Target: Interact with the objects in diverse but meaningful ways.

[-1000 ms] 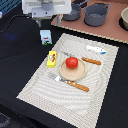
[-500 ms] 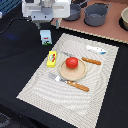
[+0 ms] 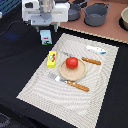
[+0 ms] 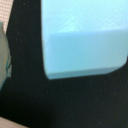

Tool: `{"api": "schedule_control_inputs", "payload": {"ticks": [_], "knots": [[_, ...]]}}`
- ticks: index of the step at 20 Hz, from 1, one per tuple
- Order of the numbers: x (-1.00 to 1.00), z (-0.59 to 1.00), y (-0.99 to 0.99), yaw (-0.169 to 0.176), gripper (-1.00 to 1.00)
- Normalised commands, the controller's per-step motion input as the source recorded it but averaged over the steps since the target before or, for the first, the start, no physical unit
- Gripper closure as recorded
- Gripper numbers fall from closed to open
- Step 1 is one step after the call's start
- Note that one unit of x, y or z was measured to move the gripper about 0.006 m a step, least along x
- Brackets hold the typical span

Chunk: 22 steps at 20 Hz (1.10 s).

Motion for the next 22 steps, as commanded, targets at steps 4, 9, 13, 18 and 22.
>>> {"api": "schedule_control_inputs", "payload": {"ticks": [4, 9, 13, 18, 22], "knots": [[-0.3, -0.28, -0.05, 0.0, 1.0], [-0.16, -0.14, 0.0, 0.0, 1.0], [-0.03, -0.02, 0.0, 0.0, 1.0], [0.0, 0.62, 0.11, -0.035, 1.0], [0.0, 0.58, 0.06, -0.035, 1.0]]}}
